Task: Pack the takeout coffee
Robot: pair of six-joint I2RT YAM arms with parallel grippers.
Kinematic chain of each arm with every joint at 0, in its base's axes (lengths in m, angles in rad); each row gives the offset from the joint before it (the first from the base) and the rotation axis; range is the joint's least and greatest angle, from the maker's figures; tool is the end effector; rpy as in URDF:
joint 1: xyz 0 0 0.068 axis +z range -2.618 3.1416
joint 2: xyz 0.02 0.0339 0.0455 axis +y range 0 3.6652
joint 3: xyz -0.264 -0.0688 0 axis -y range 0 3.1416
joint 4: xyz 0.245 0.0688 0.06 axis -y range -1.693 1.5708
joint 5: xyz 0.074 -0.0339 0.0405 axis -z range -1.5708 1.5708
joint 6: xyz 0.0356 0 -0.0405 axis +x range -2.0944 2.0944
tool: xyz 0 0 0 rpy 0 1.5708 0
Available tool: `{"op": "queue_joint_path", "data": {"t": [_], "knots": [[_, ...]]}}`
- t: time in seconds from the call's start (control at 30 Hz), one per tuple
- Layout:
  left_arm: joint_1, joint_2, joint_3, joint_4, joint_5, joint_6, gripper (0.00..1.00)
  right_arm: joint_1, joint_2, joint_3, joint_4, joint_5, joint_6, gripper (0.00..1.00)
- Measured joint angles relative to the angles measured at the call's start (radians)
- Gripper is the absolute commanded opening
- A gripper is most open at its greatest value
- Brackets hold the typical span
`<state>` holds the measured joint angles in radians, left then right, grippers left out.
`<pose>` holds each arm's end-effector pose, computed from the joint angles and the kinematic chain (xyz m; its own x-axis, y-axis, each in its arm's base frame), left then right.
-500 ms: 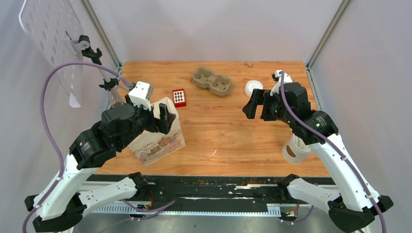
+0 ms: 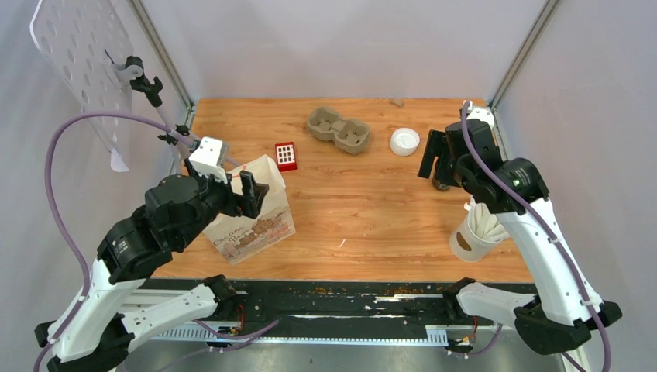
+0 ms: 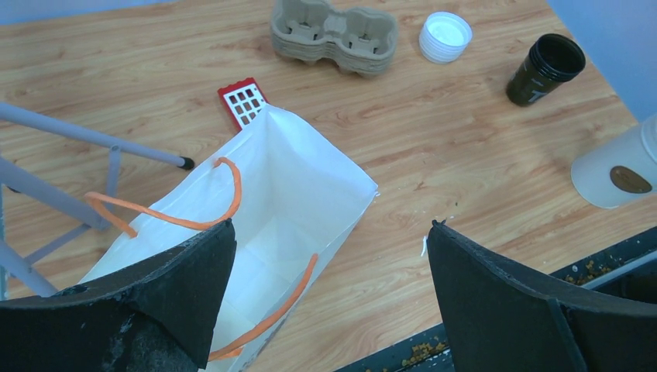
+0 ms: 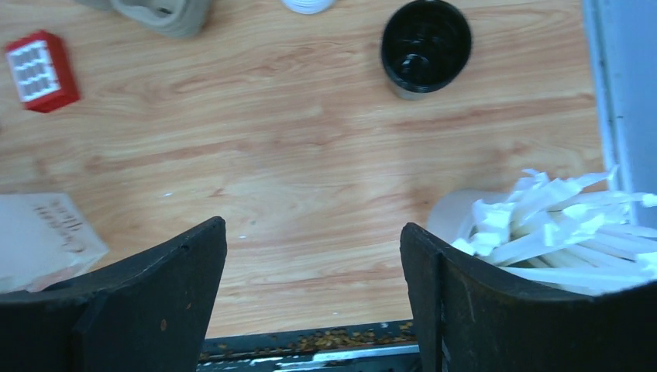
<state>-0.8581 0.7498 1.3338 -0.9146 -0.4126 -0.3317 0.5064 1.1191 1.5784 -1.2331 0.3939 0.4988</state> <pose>0.0755 -0.0655 0.4439 -0.3456 -0.0563 -0.9367 0.3517 0.9177 -0.1849 0.1590 0.0726 0.4387 -0.6361 0.1523 -0.7564 0.1099 0.9882 0.1066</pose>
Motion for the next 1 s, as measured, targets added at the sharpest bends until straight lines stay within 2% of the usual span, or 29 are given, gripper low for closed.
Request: {"op": "queue_joint_path", "data": {"t": [0.2,0.37,0.57,0.77,1.0], "knots": [[0.000,-0.007,-0.011,0.003,0.019,0.000,1.00,-0.048,0.106,-0.006,0.011,0.024,-0.147,0.63],[0.000,-0.006,-0.013,0.001,0.056,-0.002,1.00,-0.102,0.207,-0.030,0.116,0.004,-0.277,0.48],[0.000,-0.004,-0.009,-0.007,0.094,-0.013,1.00,-0.239,0.344,-0.053,0.266,-0.074,-0.399,0.29],[0.000,-0.016,-0.008,-0.027,0.098,-0.022,1.00,-0.365,0.504,-0.058,0.321,-0.160,-0.462,0.25],[0.000,-0.015,0.005,-0.053,0.129,-0.026,1.00,-0.453,0.623,-0.054,0.317,-0.278,-0.513,0.23]]}}
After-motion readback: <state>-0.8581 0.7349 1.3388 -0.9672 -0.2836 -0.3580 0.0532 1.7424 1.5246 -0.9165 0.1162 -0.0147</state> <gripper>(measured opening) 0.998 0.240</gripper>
